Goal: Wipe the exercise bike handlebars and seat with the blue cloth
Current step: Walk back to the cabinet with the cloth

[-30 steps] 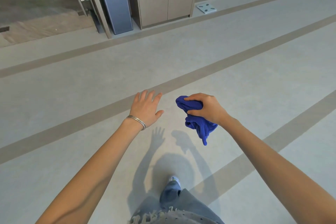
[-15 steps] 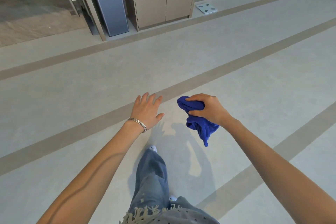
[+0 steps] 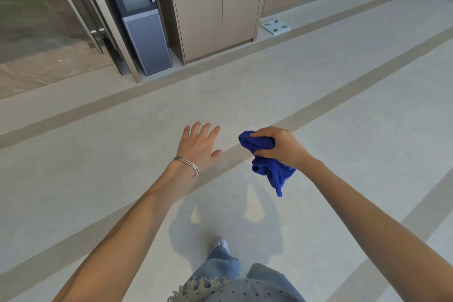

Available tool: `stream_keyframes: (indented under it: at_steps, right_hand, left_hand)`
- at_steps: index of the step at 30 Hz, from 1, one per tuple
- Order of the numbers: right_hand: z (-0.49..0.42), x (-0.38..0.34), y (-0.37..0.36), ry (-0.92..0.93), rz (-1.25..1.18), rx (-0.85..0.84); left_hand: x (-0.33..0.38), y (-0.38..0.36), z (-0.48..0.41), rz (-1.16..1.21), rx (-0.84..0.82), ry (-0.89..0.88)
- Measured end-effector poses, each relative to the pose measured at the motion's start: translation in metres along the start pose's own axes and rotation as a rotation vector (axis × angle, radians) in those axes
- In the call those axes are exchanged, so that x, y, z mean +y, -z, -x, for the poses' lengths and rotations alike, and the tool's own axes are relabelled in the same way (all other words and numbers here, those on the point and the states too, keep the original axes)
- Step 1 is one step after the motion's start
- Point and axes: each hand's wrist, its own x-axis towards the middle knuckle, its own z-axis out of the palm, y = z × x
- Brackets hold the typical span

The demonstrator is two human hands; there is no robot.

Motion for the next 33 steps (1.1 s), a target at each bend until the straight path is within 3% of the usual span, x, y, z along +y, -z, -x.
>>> stream_keyframes:
  at_steps: [16, 33]
  right_hand:
    - [-0.175, 0.003, 0.004, -0.036, 0.046, -0.085]
    - [-0.455, 0.008, 0.109, 0.061, 0.018, -0.032]
  left_hand:
    - [-0.083, -0.015, -0.131, -0.006, -0.101, 0.021]
    - [-0.16, 0.044, -0.409, -0.017, -0.022, 0.043]
